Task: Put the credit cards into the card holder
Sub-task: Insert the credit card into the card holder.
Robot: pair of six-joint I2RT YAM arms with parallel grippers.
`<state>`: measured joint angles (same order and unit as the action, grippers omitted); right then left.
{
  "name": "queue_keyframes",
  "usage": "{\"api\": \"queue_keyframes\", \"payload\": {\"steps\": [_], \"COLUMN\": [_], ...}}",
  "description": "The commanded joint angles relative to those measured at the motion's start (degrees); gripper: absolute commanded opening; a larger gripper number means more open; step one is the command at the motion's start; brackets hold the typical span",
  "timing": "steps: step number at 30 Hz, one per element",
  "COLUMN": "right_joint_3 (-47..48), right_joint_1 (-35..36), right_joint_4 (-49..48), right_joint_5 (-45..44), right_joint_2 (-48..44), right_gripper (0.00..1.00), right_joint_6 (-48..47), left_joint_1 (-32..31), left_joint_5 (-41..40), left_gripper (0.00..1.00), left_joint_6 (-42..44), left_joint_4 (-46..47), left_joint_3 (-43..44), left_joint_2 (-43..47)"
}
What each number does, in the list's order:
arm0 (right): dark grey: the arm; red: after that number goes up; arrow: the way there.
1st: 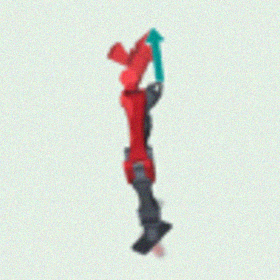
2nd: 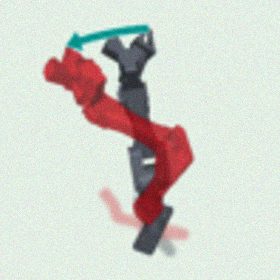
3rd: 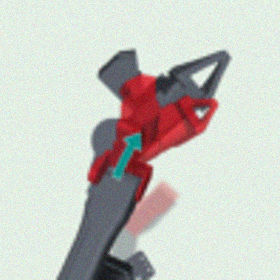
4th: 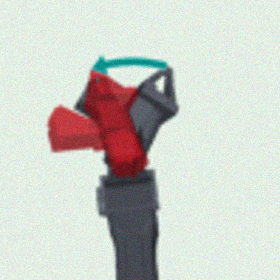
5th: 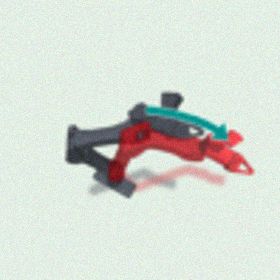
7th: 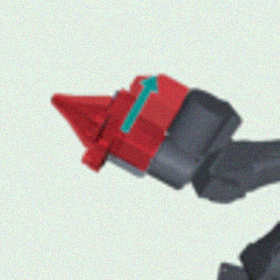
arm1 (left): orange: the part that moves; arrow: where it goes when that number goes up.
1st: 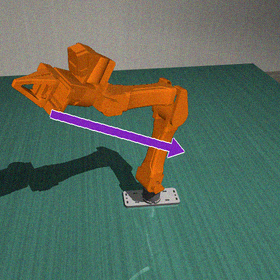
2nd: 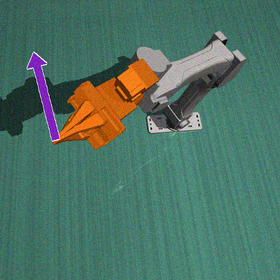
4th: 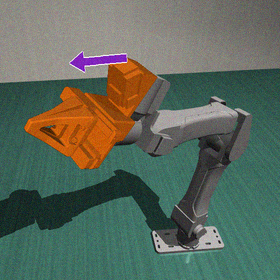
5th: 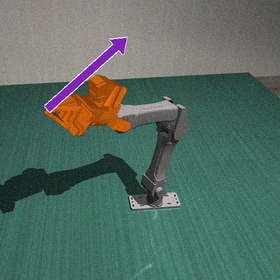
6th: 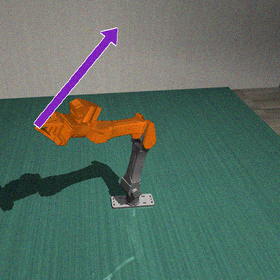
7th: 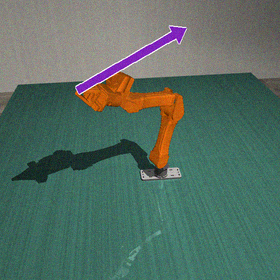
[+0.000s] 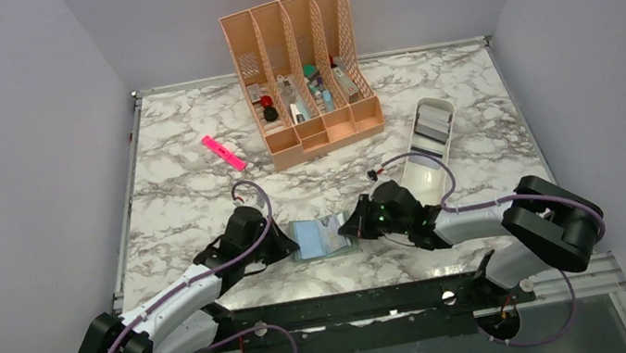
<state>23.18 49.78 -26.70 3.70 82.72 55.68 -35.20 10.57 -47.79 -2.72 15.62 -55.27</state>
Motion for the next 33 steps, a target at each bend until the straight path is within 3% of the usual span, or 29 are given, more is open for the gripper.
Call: {"api": "queue_keyframes", "payload": {"steps": [1, 33], "right_joint_3": [0.66, 0.99], "right_joint_1": [0.87, 3.27], "right_joint_4": [2.2, -8.87], "right_joint_5": [-1.04, -2.51], "right_joint_2": [1.37, 8.1], "right_gripper": [0.01, 0.01], "right_joint_6": [-0.64, 5.59], "left_joint_1": [0.31, 0.31], "left_joint_5": [-1.69, -0.28], "left_gripper": [0.01, 0.01], "left_joint_6": [0.9, -1.32], "left_joint_4": [-0.44, 1.58], "left_joint_3": [-0.25, -1.5], "left_joint_2": [-0.28, 0.67]}}
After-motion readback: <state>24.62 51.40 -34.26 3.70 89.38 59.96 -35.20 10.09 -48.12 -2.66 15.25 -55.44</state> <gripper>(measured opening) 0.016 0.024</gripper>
